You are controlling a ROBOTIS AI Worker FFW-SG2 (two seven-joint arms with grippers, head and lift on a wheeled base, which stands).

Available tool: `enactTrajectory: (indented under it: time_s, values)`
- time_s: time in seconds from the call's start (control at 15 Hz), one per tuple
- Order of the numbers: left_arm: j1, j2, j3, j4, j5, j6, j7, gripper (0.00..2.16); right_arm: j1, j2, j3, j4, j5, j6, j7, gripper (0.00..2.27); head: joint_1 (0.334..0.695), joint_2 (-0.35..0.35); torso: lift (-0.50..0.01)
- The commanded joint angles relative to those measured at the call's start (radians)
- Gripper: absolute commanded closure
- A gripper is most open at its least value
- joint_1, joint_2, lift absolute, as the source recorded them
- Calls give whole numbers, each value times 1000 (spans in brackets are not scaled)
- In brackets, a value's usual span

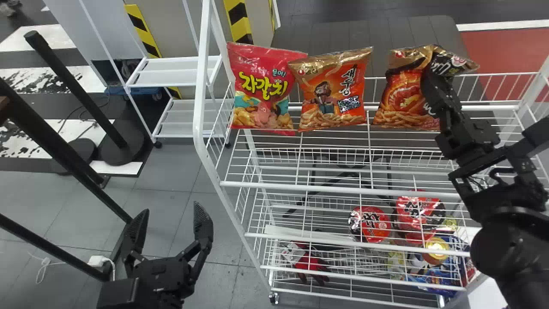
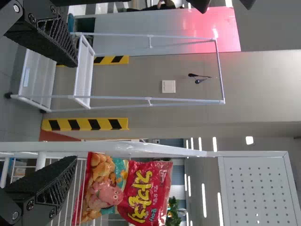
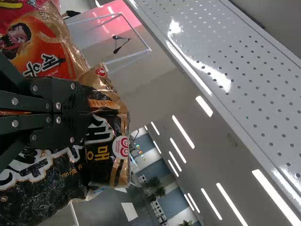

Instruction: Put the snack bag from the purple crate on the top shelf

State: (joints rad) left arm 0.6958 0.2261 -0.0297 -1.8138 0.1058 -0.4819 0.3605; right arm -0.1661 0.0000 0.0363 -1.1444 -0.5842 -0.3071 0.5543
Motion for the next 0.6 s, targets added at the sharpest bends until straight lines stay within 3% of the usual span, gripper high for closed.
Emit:
enactTrajectory:
  time_s: [0.0,0.53]
  values:
    - [8,1,7,-5,0,-4,0,124,-23,1,-3,41,0,-6,-1,2138,695,188,0]
    - [24,1,17,-12,0,-25,6,124,-62,1,2,127,20,-31,2,2051,695,193,0]
